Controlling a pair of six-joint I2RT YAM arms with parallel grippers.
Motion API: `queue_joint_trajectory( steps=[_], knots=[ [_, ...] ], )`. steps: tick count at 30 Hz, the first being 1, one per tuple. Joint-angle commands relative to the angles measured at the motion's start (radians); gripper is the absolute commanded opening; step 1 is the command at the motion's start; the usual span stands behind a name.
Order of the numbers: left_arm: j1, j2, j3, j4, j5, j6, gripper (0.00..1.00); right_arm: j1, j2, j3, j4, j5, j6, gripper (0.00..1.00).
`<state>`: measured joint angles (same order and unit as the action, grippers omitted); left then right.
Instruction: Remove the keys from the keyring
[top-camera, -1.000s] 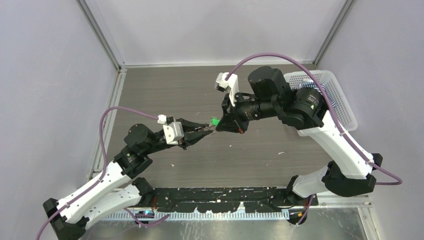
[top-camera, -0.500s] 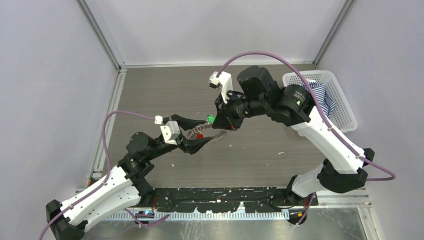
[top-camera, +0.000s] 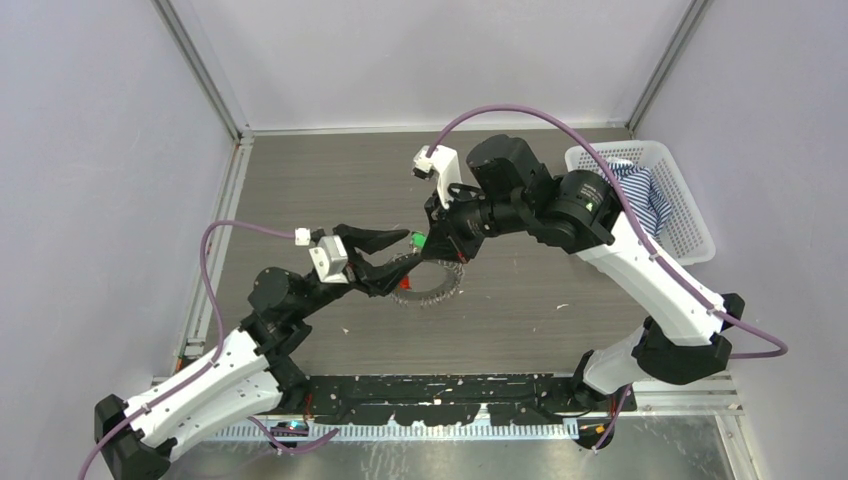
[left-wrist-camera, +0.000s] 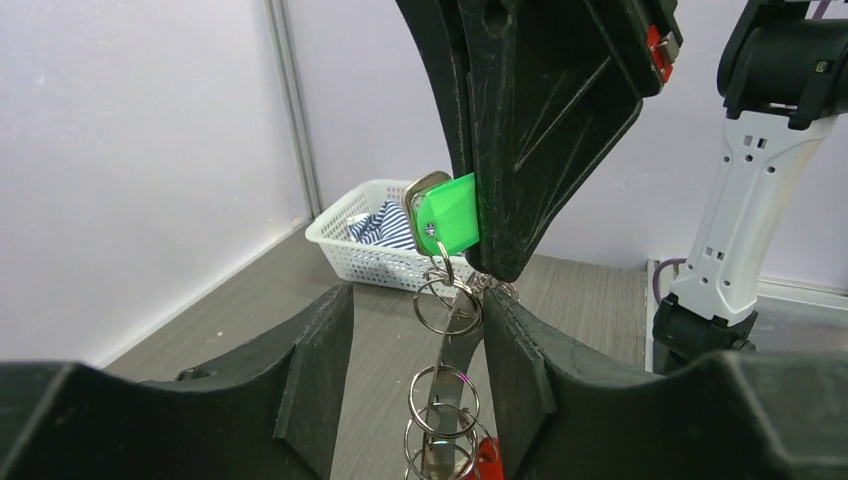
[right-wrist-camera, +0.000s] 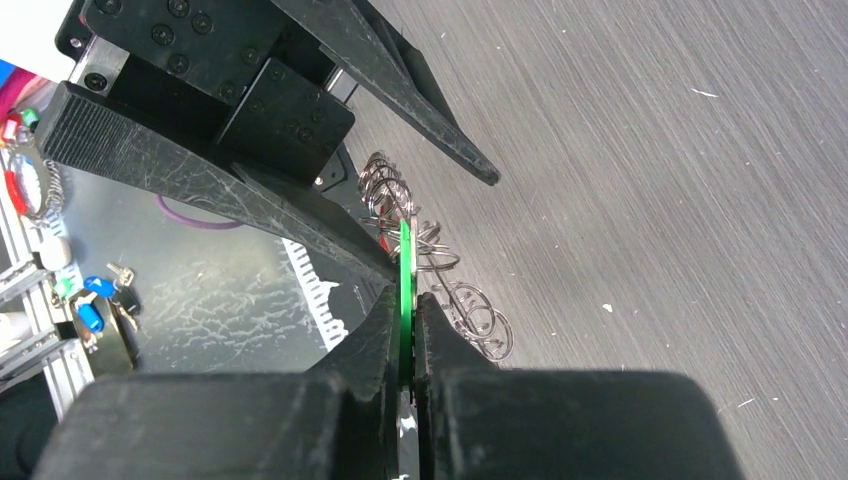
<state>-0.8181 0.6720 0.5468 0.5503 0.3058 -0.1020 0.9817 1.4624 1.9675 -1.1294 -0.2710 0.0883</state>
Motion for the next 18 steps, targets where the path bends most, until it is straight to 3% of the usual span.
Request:
queue_joint_trajectory(
  steps=[1, 9, 18],
  knots=[
    [-0.002, 0.007, 0.023, 0.028, -0.005, 0.001, 0.51, 0.017, -0.006, 0.038, 0.073, 0.042, 0.026, 0.01],
    [-0.007, 0.039, 0.06, -0.028, 0.01, -0.006, 0.45, 0.04, -0.025, 0.015, 0.097, 0.051, 0.028, 0.01],
    [-0.007, 0.025, 0.061, -0.054, -0.059, 0.01, 0.11, 0.05, -0.034, 0.006, 0.099, 0.084, 0.027, 0.01]
  ],
)
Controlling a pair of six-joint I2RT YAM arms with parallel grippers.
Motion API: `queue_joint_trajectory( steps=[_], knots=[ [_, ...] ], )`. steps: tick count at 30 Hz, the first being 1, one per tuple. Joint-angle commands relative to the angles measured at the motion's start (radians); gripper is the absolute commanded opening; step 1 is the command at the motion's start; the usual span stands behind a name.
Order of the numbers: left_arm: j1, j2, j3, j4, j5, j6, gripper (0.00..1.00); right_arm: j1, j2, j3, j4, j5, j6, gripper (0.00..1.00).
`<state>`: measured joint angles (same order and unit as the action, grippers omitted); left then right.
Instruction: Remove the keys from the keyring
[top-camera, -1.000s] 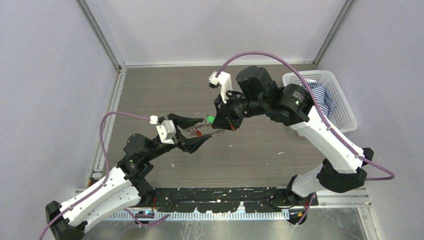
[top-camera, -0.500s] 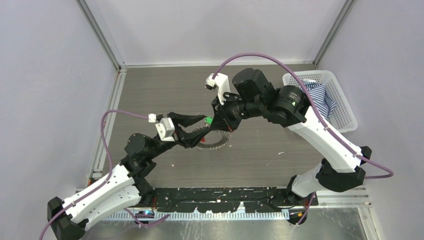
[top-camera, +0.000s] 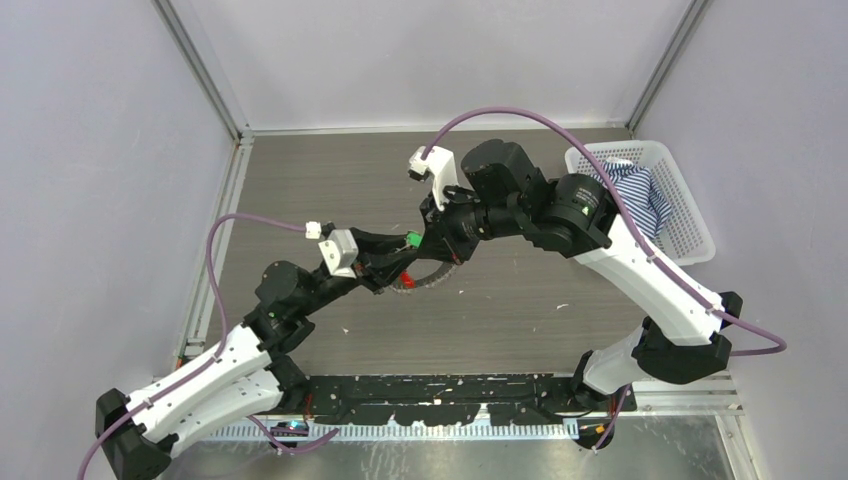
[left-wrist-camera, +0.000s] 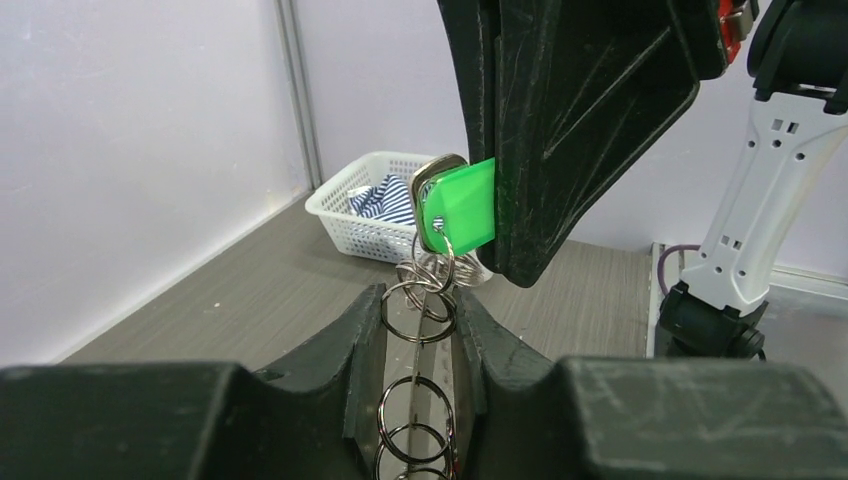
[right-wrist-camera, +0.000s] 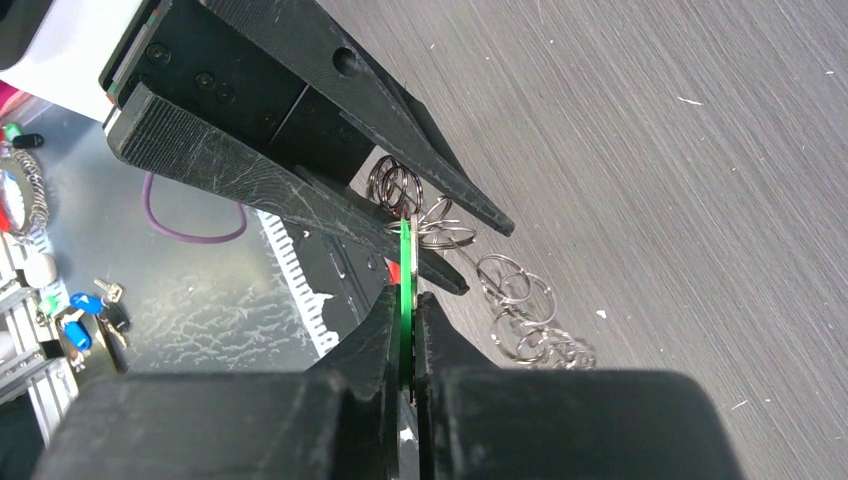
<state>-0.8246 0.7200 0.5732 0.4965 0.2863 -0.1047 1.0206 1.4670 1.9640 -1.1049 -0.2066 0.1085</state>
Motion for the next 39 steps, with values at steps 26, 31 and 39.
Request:
queue_joint_trajectory(
  steps=[26, 31, 39],
  knots=[
    [-0.134, -0.106, 0.042, -0.075, -0.061, 0.443, 0.0, -0.028, 0.049, 0.081, -0.072, 0.287, 0.039, 0.01],
    [-0.134, -0.111, 0.049, -0.101, -0.085, 0.462, 0.0, -0.025, 0.04, 0.091, -0.098, 0.264, -0.029, 0.01],
    [-0.134, -0.108, 0.083, -0.17, -0.075, 0.525, 0.0, -0.017, -0.03, 0.025, -0.007, 0.135, -0.096, 0.01]
  ],
)
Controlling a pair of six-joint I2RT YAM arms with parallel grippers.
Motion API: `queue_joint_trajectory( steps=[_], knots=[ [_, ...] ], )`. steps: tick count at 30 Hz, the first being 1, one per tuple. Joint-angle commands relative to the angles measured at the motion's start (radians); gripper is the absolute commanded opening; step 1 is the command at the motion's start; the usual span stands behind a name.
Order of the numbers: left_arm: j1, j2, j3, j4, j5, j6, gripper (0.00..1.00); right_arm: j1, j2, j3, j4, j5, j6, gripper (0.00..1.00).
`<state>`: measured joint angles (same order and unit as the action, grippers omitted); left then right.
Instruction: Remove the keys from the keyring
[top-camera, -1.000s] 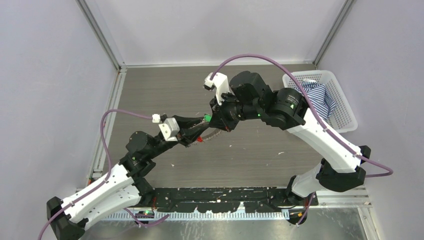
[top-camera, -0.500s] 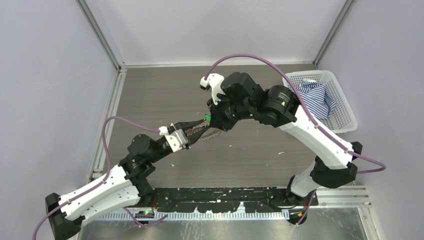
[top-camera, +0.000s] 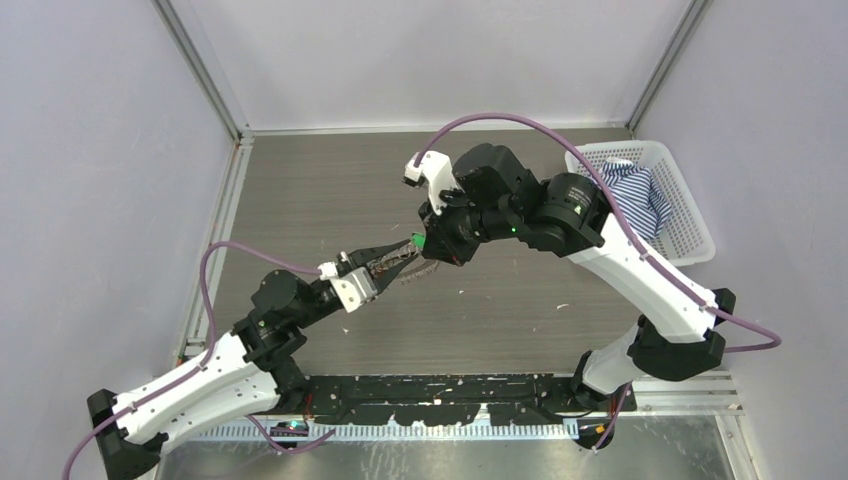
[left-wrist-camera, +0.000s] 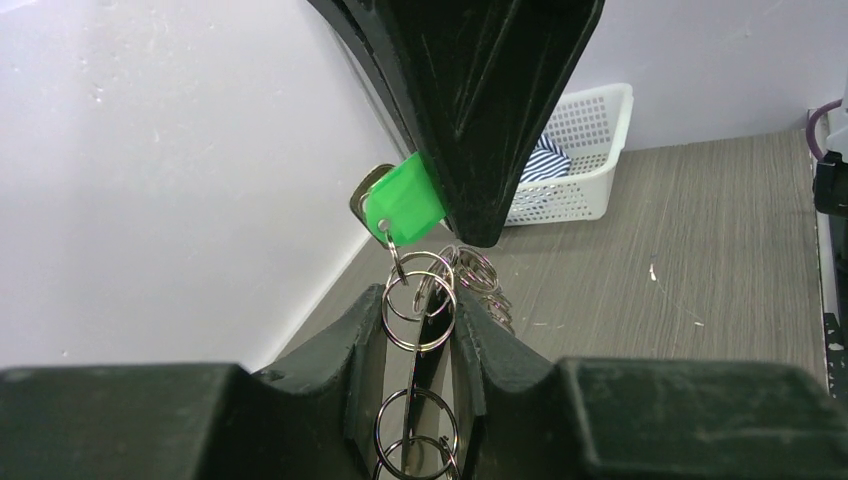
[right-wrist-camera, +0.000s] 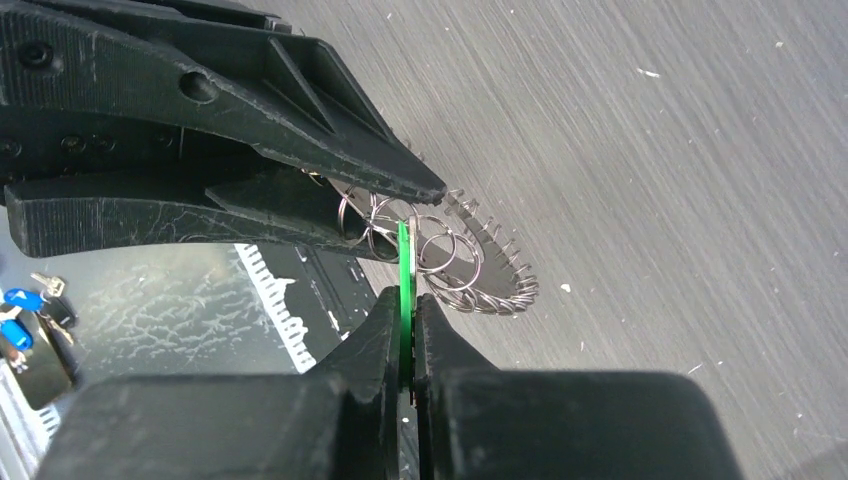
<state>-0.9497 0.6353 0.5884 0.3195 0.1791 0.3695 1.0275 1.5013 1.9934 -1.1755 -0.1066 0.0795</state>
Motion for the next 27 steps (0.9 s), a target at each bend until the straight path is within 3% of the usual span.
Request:
queue_joint_trajectory(
  steps=[1, 11, 20, 27],
  knots=[
    [-0.009, -0.019, 0.077, -0.017, 0.032, 0.064, 0.0, -0.021, -0.068, -0.008, 0.074, 0.025, -0.073, 0.01],
    [-0.009, 0.002, 0.15, -0.118, 0.102, 0.147, 0.0, -0.02, -0.064, -0.038, 0.123, 0.049, -0.116, 0.01],
    [-0.01, 0.05, 0.218, -0.19, 0.267, 0.106, 0.0, -0.02, -0.051, -0.057, 0.164, 0.015, -0.146, 0.01],
    [-0.011, 0.096, 0.241, -0.267, 0.252, 0.109, 0.0, -0.02, -0.091, -0.035, 0.161, -0.02, -0.156, 0.01]
  ],
)
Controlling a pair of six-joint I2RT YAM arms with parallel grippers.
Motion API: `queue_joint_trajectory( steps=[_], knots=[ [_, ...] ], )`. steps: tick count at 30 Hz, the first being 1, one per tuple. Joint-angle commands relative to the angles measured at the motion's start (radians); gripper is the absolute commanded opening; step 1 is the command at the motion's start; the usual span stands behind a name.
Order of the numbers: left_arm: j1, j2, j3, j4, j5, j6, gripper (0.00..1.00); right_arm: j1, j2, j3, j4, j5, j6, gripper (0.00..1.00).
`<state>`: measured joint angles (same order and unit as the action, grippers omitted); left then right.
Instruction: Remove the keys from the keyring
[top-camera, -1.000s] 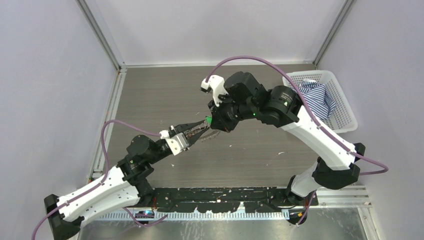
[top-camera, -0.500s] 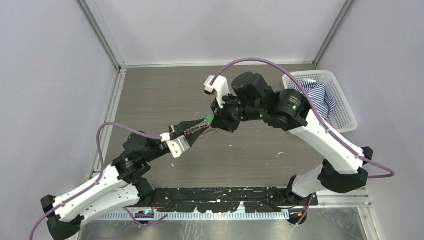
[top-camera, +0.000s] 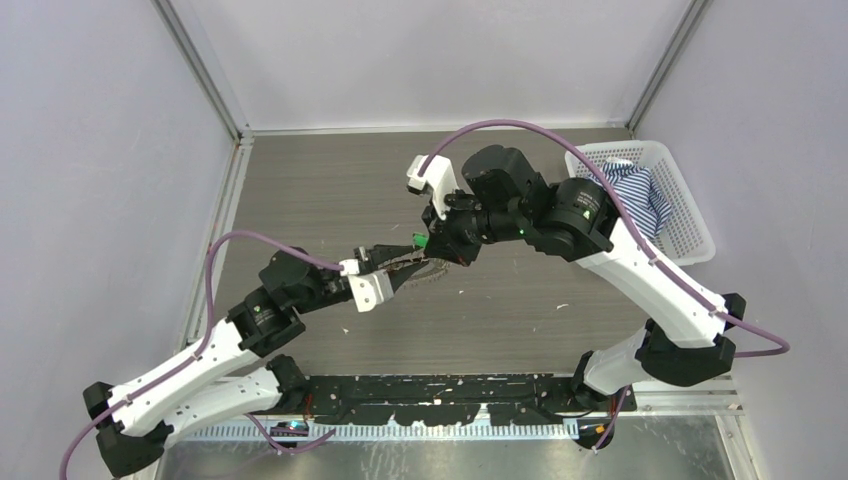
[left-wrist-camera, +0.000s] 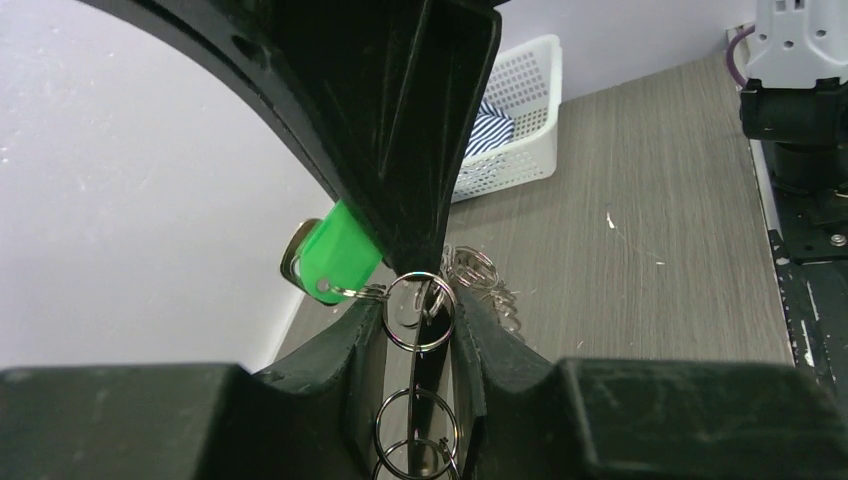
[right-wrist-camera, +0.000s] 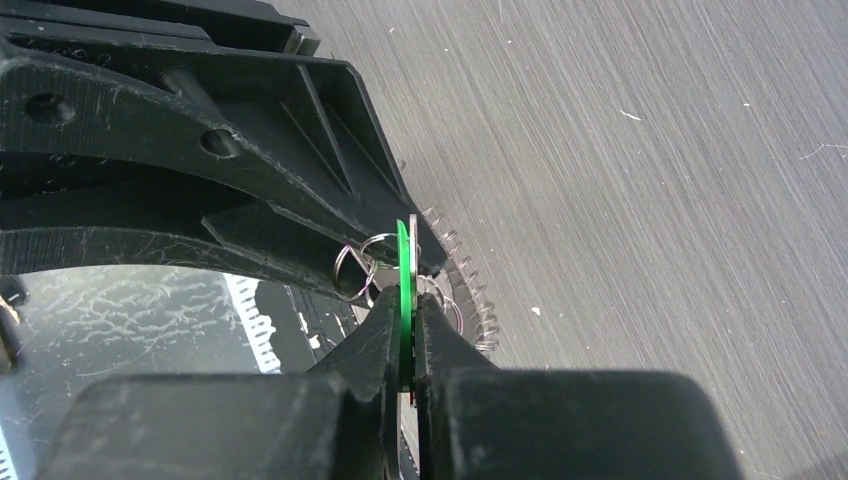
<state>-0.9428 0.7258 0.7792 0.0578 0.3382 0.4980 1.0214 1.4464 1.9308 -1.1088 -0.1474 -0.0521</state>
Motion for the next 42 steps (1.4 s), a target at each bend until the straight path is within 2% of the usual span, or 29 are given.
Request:
queue_joint_trajectory(
  steps=[1, 5, 6, 10, 14, 19, 24, 27, 32, 36, 42],
  knots=[
    [-0.017, 0.011, 0.051, -0.009, 0.085, -0.022, 0.0, -0.014, -0.048, 0.026, 0.1, 0.009, -0.028, 0.01],
    [-0.017, 0.025, 0.048, -0.02, 0.043, -0.034, 0.01, -0.013, -0.077, 0.028, 0.103, -0.035, -0.036, 0.01],
    [-0.017, 0.026, 0.047, -0.022, 0.027, -0.041, 0.05, -0.012, -0.074, 0.038, 0.09, -0.035, -0.036, 0.01],
    [-0.017, 0.018, 0.028, -0.003, -0.006, -0.075, 0.39, -0.013, -0.078, 0.045, 0.066, 0.0, -0.035, 0.01],
    [-0.017, 0.01, 0.008, 0.014, -0.014, -0.122, 0.51, -0.013, -0.073, 0.05, 0.059, 0.013, -0.028, 0.01],
    [-0.017, -0.003, -0.038, 0.113, -0.079, -0.225, 0.55, -0.011, -0.058, 0.061, 0.041, 0.02, -0.028, 0.01],
    [-0.017, 0.011, -0.079, 0.266, -0.217, -0.385, 0.49, -0.009, -0.055, 0.053, 0.041, 0.027, -0.023, 0.01],
    [-0.017, 0.007, -0.112, 0.355, -0.225, -0.42, 0.47, -0.008, -0.046, 0.06, 0.035, 0.03, -0.02, 0.01],
    [-0.017, -0.01, -0.161, 0.466, -0.195, -0.354, 0.49, -0.007, -0.029, 0.077, 0.025, 0.019, -0.023, 0.01],
    [-0.02, -0.023, -0.173, 0.489, -0.135, -0.277, 0.49, -0.005, -0.017, 0.094, 0.021, 0.019, -0.019, 0.01],
    [-0.031, -0.022, -0.163, 0.477, -0.139, -0.204, 0.5, 0.0, -0.002, 0.128, 0.003, 0.013, -0.017, 0.01]
  ],
)
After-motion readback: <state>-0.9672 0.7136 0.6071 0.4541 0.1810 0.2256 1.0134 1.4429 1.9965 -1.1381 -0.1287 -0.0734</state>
